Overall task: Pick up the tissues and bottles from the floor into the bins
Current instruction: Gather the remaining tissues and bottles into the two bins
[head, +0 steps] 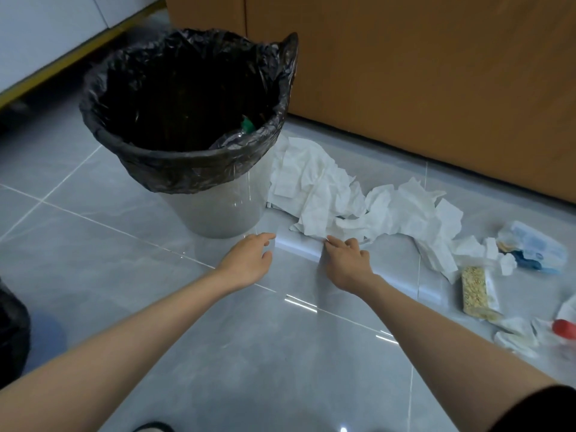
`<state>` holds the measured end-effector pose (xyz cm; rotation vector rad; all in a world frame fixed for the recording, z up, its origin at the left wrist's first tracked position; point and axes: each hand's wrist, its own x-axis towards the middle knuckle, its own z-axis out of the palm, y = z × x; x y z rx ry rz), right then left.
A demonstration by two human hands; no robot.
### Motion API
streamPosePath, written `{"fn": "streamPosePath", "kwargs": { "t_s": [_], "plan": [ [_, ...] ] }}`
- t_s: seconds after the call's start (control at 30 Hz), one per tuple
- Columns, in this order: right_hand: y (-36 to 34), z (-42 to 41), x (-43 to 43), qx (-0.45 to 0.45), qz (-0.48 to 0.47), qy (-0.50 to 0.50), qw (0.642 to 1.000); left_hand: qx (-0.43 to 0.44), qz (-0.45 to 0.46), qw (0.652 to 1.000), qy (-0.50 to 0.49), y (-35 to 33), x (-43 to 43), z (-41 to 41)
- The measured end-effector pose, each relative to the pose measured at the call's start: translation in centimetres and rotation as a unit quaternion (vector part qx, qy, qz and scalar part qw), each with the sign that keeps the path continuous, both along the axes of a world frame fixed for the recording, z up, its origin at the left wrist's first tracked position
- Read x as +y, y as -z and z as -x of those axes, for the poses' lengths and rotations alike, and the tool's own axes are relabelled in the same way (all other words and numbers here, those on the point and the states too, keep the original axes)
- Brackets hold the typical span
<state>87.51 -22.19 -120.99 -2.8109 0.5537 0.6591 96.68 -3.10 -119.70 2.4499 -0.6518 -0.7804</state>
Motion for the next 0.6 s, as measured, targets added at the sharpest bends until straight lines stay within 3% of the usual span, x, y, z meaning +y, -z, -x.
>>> {"fn": "streamPosePath", "kwargs": {
  "t_s": [0.13,0.2,0.33,0.43,0.6],
  "plan": [
    [0.0,0.0,0.0,-0.115,0.011,0.021,0.993,0.006,0.024,1.000,-0.014,0.0,0.1,0.1],
    [-0.7,0.0,0.2,-0.186,-0.040,0.095,0.977,0.010,0.047,0.998,-0.028,-0.2,0.1,0.3],
    [-2.8,0.1,0.6,-0.285,-0.240,0.260,0.891,0.014,0.119,0.991,-0.059,-1.1,-0.1,1.2],
    [-4.5,0.0,1.0,-0.285,-0.366,0.297,0.835,0.016,0.171,0.984,-0.054,-1.7,-0.5,1.9],
    [-6.0,0.1,2.0,-0.172,-0.550,0.300,0.760,0.020,0.206,0.978,-0.004,-2.0,0.0,3.1]
  ]
}}
